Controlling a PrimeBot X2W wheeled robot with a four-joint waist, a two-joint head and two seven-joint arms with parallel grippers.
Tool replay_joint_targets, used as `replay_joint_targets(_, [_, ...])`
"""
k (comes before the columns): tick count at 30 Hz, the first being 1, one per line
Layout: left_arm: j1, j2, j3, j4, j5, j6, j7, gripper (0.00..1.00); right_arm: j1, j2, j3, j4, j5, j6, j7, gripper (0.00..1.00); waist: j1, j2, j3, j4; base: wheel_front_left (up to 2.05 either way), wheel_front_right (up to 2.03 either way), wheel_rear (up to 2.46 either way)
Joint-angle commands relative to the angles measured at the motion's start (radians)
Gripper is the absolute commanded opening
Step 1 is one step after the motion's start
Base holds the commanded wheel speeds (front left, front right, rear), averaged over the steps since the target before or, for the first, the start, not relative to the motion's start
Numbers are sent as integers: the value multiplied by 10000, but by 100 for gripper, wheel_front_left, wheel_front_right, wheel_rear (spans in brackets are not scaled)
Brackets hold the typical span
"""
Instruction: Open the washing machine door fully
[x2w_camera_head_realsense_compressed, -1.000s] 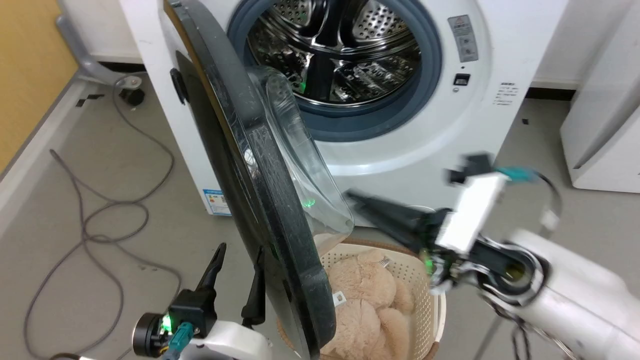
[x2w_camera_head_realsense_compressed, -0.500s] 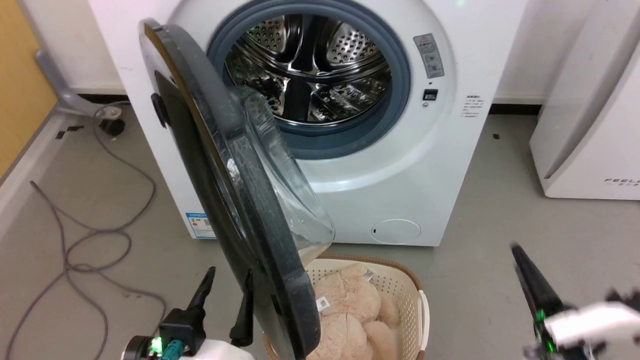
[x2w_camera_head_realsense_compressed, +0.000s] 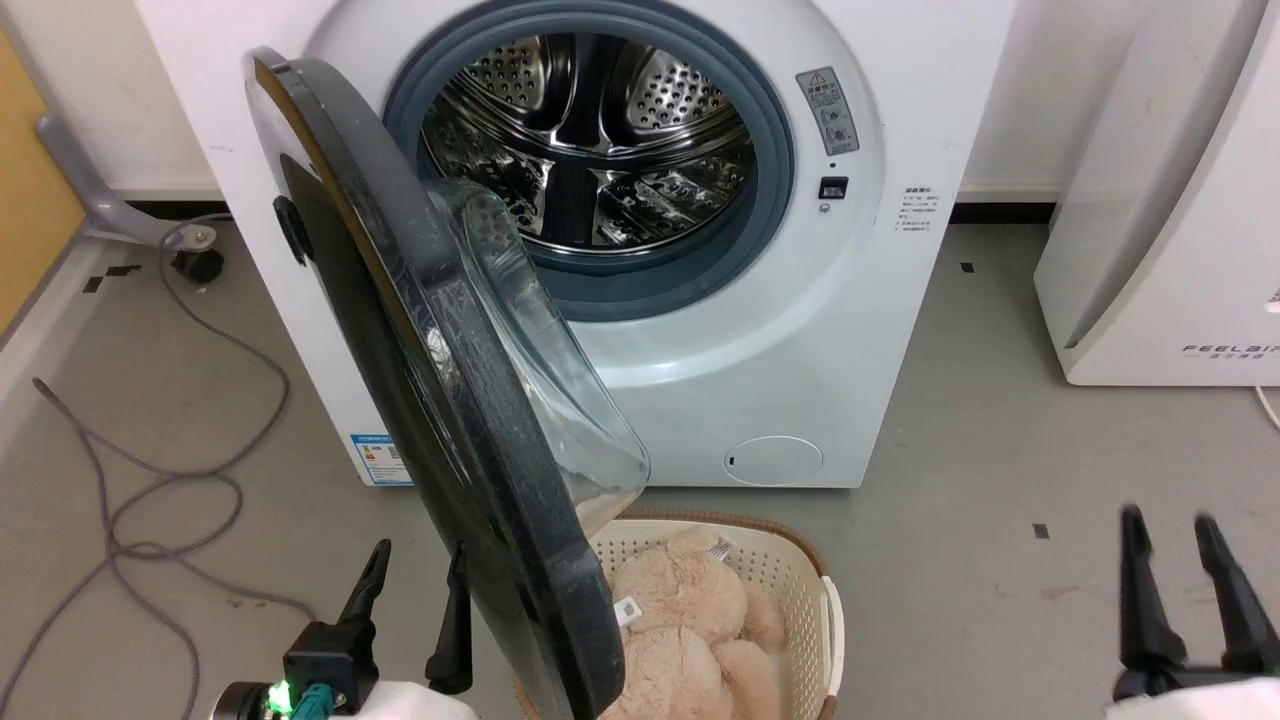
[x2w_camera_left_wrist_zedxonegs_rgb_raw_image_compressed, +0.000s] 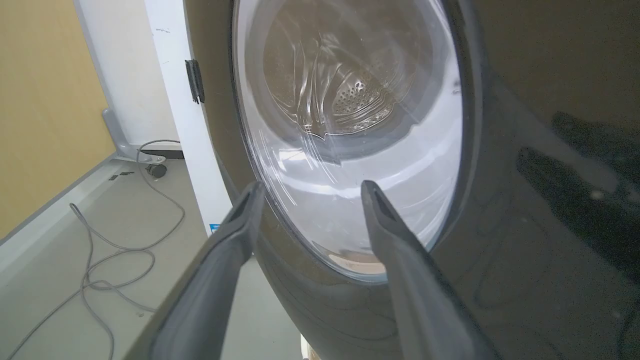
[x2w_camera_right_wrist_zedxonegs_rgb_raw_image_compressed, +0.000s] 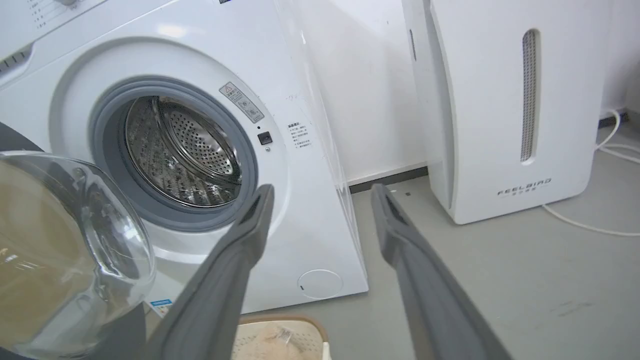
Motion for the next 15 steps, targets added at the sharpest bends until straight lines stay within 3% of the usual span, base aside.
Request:
replay_joint_targets(1, [119,65,36,-27,-8,52,-55,100,180,518,-175,-1026,-1598,10,309,100,1,0,38,-2,0,0,0])
replay_joint_targets(3, [100,68,54,-21,-13,49,-55,100,312,809,-96,-1790,-2658,10,765,100,1,0,49,-2,0,0,0])
replay_joint_targets(8, [74,61,48,14,-14,26,-55,100,785,1040,585,-2614,-3854,10,1607,100,1,0,33,42,0,0,0])
replay_joint_targets(15, [-9,54,-3,77,21,-11,-55,100,1566,1115,689,-2481,-3947,10,2170,100,1,0,33,153,0,0,0])
